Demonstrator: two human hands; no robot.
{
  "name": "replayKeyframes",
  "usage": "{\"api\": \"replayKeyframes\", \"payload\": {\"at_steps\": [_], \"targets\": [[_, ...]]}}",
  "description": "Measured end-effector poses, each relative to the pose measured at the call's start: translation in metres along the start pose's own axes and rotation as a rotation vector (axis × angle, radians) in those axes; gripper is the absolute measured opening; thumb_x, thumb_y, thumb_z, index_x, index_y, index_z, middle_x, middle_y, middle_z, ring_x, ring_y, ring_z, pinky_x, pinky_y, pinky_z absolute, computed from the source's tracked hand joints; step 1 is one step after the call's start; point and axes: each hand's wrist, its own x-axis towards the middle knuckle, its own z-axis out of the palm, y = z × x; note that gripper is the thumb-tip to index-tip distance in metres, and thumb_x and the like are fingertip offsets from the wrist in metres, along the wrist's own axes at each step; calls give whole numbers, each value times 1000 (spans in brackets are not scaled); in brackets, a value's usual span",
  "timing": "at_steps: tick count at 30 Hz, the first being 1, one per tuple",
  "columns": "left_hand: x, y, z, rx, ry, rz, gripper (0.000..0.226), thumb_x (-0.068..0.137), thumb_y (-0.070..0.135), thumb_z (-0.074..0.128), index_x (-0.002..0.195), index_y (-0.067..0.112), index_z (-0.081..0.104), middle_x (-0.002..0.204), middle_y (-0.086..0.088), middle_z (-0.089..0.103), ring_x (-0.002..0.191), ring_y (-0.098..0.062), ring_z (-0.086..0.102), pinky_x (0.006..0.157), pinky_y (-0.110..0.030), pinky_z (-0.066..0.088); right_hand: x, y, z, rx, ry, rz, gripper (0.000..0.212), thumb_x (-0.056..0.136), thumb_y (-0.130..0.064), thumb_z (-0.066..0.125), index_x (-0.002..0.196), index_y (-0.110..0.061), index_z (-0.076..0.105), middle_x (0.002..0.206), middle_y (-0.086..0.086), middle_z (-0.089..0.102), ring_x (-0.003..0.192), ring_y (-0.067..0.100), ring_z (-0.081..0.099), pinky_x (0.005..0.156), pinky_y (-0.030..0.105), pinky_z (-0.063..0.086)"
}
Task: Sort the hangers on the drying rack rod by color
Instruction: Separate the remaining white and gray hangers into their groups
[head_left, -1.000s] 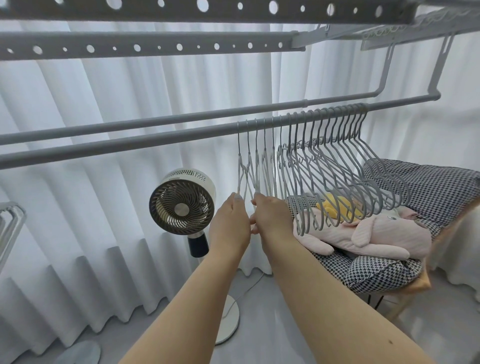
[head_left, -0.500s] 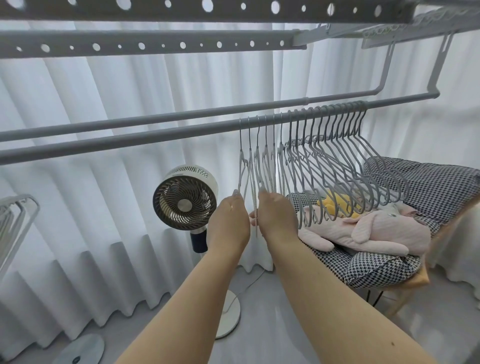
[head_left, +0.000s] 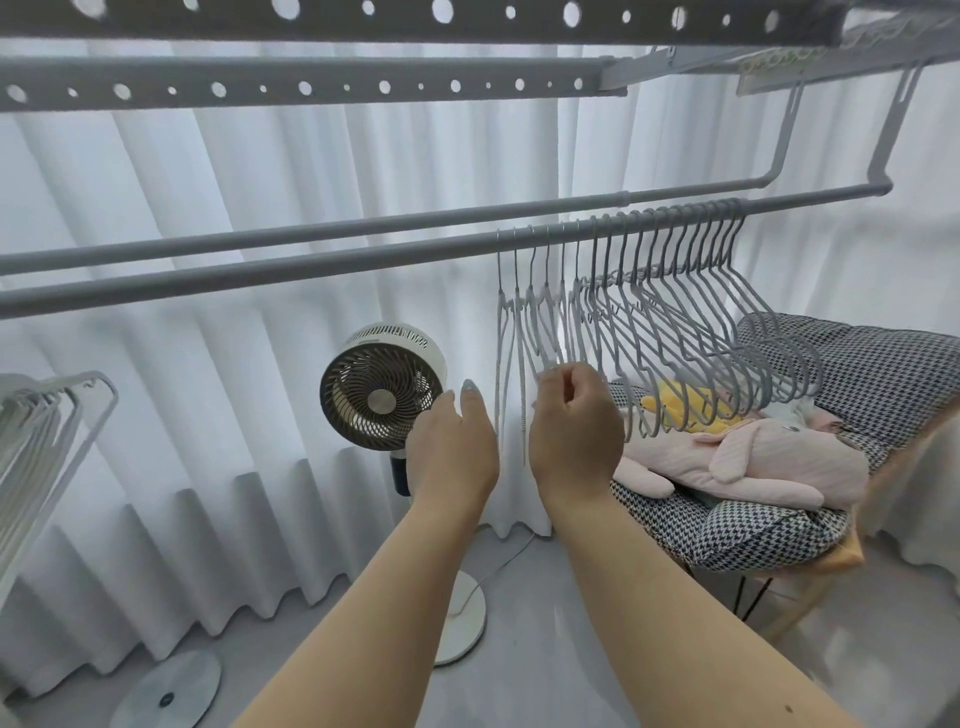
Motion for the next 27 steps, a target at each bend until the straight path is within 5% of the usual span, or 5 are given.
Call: {"api": "replayKeyframes", "payload": {"at_steps": [7,14,27], "targets": [[-9,-16,-54,70,165,-73,61,102,47,25,155,19,20,162,-4,19,149,-23,8,118,-49,13,-34,-29,38,124,-201,-8,28,99,-32,43,88,-16,63,75,-3,65,76,16,59,66,30,42],[-14,-63,-128,88,311,-192,65,101,52,22,157,25,3,164,3,-13,150,-14,-15,120,-45,-4,-89,-65,96,213,-414,25,30,97,-36,42,83,-19,62,74,-2,66,76,18,61,74,35,46],[-40,-150,-255,165,519,-329,64,102,50,23,157,24,2,165,3,-9,150,-13,-13,120,-43,-5,-210,-112,202,252,-918,129,33,95,-44,40,90,-18,61,79,-2,68,82,23,67,84,42,51]]}}
